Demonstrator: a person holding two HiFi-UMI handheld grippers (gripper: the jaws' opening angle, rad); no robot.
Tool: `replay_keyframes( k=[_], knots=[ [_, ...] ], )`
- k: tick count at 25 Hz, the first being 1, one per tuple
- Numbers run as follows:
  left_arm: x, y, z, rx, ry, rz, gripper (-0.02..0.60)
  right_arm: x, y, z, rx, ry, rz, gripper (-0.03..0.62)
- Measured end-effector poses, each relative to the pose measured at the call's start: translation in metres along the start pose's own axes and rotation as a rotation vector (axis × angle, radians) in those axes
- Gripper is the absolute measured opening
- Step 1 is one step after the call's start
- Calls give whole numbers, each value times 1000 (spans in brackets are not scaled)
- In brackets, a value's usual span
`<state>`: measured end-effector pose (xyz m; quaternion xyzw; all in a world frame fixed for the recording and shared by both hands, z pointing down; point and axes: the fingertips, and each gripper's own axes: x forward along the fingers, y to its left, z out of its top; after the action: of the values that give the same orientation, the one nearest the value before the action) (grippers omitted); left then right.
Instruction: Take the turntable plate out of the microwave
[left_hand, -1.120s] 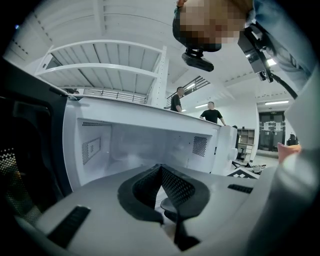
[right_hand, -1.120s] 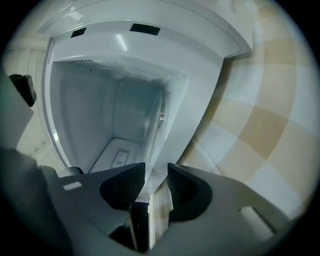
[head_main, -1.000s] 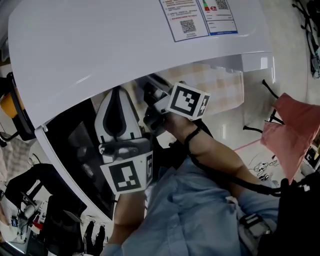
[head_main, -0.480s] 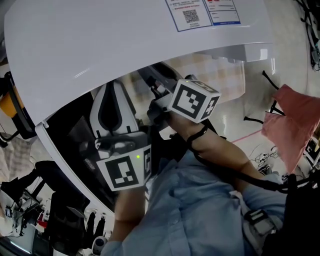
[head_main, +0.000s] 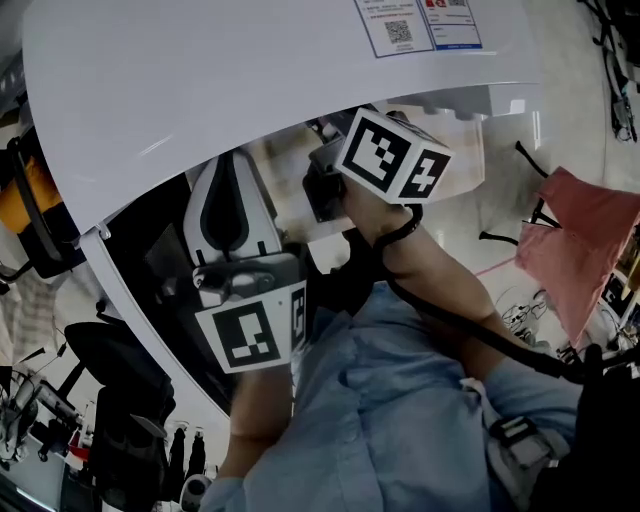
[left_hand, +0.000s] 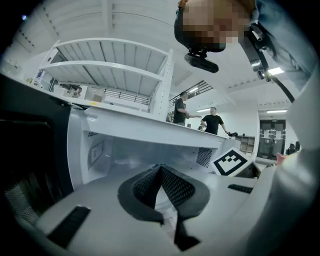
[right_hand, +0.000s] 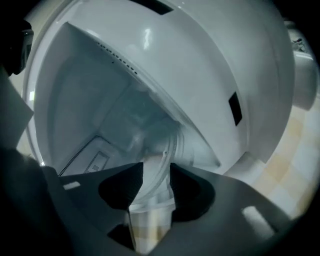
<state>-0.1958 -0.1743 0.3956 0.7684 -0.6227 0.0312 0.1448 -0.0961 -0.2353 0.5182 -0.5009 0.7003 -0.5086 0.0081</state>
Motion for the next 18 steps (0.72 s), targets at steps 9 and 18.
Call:
replay_keyframes(
  k=[9,18],
  knots=[
    [-3,8,0,-25,-6,14,6,3,-5,7,-7,28,-23,140],
    [-6,6,0,-21,-7,14,6,2,10,-5,256,-14,173,107]
  ],
)
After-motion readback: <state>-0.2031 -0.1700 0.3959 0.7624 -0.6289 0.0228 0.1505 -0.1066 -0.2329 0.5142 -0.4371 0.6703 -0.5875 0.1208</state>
